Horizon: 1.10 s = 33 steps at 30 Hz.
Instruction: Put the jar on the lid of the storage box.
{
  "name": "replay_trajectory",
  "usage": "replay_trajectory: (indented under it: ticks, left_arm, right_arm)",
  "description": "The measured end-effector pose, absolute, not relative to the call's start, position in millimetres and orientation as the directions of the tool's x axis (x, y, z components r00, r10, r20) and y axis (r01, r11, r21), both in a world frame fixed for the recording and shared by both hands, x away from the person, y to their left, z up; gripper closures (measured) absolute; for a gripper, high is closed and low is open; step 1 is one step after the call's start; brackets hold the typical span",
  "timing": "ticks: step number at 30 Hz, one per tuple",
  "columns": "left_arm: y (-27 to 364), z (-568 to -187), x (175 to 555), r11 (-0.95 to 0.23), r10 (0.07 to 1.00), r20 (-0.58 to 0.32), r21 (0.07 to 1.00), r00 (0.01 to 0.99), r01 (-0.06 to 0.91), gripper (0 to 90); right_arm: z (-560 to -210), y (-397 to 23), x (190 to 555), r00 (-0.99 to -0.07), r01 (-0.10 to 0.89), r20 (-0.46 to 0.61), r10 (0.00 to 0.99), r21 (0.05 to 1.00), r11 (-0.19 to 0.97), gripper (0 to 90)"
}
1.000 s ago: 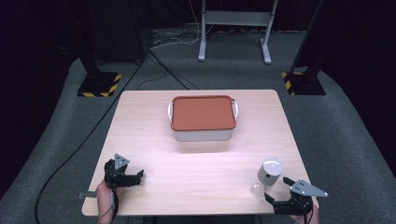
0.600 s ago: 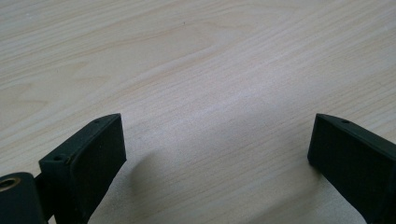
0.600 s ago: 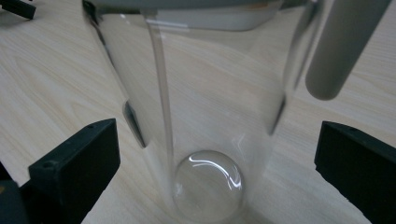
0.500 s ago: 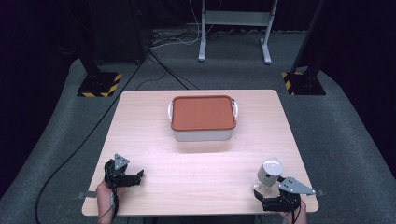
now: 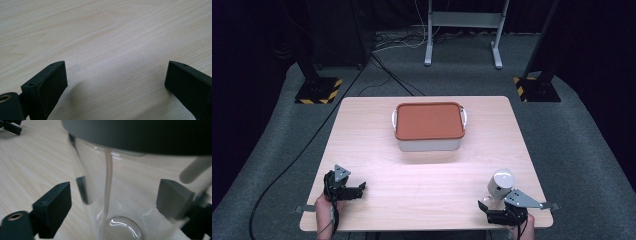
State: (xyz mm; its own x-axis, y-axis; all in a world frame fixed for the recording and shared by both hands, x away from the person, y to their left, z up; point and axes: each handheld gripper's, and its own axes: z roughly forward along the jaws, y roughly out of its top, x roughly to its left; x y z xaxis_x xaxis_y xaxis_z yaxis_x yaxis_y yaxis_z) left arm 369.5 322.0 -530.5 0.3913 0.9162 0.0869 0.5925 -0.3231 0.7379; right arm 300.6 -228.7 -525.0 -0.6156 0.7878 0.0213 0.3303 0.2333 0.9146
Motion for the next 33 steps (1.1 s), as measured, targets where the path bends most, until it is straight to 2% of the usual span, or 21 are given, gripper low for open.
replay_trajectory:
  ticks: [10, 22, 33]
  left_arm:
    - [322.1, -530.5, 369.7, -0.321, 0.917, 0.084, 0.738, 0.391, 0.594, 4.0]
    - [322.2, -530.6, 369.9, -0.318, 0.917, 0.081, 0.738, 0.390, 0.595, 3.9]
    - [322.2, -530.6, 369.8, -0.320, 0.917, 0.083, 0.738, 0.391, 0.594, 4.0]
  right_arm:
    - [-526.9, -230.3, 300.7, -0.594, 0.299, 0.020, 0.804, 0.933, 0.198, 29.0]
    - [-528.6, -229.4, 297.9, -0.544, 0.284, 0.004, 0.839, 0.942, 0.180, 29.9]
    - [-526.3, -223.2, 298.9, -0.554, 0.289, -0.003, 0.832, 0.937, 0.195, 29.9]
